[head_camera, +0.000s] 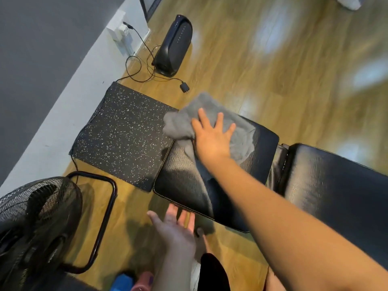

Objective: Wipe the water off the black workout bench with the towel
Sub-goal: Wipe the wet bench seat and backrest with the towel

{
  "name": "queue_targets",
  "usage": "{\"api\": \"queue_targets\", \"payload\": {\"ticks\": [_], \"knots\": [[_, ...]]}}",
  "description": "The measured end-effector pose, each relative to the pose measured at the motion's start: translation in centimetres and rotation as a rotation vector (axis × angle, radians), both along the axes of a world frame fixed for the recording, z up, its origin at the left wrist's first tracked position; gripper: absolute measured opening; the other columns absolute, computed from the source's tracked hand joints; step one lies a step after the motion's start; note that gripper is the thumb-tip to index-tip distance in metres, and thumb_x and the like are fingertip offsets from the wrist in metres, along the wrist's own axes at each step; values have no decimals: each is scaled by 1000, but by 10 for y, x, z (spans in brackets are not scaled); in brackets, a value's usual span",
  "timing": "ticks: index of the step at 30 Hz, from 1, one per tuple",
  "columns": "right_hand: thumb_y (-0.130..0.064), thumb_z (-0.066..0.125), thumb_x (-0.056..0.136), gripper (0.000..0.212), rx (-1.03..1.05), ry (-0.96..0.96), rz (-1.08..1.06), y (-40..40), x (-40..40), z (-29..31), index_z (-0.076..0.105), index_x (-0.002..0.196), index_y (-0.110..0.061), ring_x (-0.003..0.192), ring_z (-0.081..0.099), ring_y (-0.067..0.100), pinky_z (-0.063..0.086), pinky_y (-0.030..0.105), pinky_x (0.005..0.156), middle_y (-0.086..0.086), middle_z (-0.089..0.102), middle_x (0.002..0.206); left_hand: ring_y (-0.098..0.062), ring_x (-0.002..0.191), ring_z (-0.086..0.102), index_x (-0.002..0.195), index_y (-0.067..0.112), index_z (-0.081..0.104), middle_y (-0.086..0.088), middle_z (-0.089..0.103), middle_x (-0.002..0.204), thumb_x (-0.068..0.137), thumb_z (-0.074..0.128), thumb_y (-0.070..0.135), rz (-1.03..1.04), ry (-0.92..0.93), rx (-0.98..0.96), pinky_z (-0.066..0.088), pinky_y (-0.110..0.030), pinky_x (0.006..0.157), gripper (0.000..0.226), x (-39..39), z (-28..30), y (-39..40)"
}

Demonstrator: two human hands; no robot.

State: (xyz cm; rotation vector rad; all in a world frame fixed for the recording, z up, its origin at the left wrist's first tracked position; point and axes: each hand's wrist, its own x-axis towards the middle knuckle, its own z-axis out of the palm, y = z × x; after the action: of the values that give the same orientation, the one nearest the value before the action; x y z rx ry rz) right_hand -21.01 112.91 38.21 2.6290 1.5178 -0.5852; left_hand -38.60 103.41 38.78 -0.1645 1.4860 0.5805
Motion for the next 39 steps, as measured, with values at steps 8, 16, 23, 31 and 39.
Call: {"api": "queue_targets", "payload": {"ticks": [8, 16, 23, 31, 39], "knots": [[-30, 37, 82, 52, -65, 38, 460, -161, -54, -5, 59, 128, -26, 130, 42, 54, 34, 77, 94, 0, 44, 152, -31, 96, 59, 110, 12, 62, -20, 62, 108, 83, 29, 77, 78, 31, 29, 42, -42, 93, 77, 11, 11, 6], [-14, 65, 88, 62, -36, -47, 27, -127, 32, -9, 40, 143, -27, 143, 20, 52, 24, 75, 104, -3, 22, 162, -33, 141, 32, 146, 19, 36, -10, 30, 156, 89, 16, 73, -54, 47, 3, 26, -46, 107, 81, 11, 19, 10], [-9, 49, 96, 51, -1, 31, -96, 9, 19, 4, 32, 141, -26, 145, -4, 52, 0, 80, 105, -4, 0, 165, -34, 142, 29, 147, 21, 32, -9, 29, 157, 89, 22, 73, -64, 32, -7, 22, -51, 114, 78, 9, 12, 5], [-31, 50, 81, 50, -31, 66, 381, -129, -69, -6, 54, 131, -27, 137, 34, 53, 25, 78, 100, -2, 36, 157, -26, 100, 54, 128, 22, 50, -8, 58, 108, 90, 21, 71, -50, 80, -7, 39, -29, 74, 68, 18, 28, 13], [-11, 66, 82, 64, -57, -22, 76, -162, 26, -10, 40, 139, -27, 138, 31, 53, 34, 75, 98, -2, 31, 159, -36, 141, 30, 145, 13, 35, -12, 32, 154, 89, 28, 71, -34, 9, -8, 29, -54, 111, 80, 4, 18, 15]]}}
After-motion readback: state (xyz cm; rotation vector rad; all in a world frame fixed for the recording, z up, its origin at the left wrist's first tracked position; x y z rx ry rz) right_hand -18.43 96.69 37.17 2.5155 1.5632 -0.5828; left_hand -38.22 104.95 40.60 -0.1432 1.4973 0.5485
